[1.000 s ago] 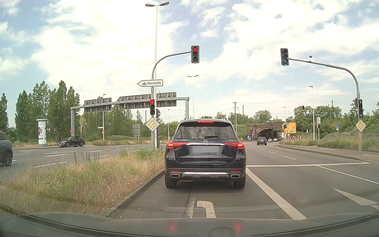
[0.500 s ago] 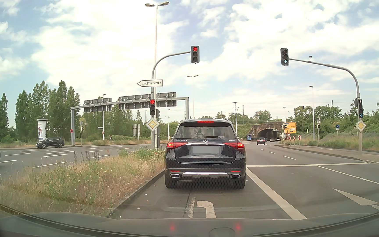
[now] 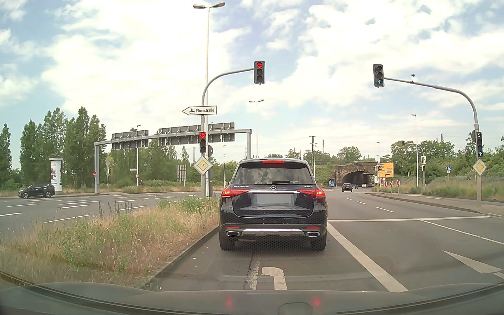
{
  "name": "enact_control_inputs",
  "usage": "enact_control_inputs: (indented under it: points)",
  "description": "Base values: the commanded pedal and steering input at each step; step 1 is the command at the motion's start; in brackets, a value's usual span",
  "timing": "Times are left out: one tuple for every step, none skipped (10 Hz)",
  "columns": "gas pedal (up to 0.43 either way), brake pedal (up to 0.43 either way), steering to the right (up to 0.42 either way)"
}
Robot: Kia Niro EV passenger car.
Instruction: Follow the waypoints while adhering to traffic rules and regulations
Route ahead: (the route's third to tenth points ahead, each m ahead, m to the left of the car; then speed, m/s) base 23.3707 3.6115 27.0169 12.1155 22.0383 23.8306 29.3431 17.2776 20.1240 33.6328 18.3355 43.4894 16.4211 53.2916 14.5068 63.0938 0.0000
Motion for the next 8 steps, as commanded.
enact_control_inputs:
  points:
    - [0.0,0.299,0.004]
    - [0.0,0.299,0.004]
    - [0.0,0.299,0.004]
    - [0.0,0.299,0.004]
    - [0.0,0.299,0.004]
    - [0.0,0.299,0.004]
    - [0.0,0.299,0.004]
    - [0.0,0.299,0.004]
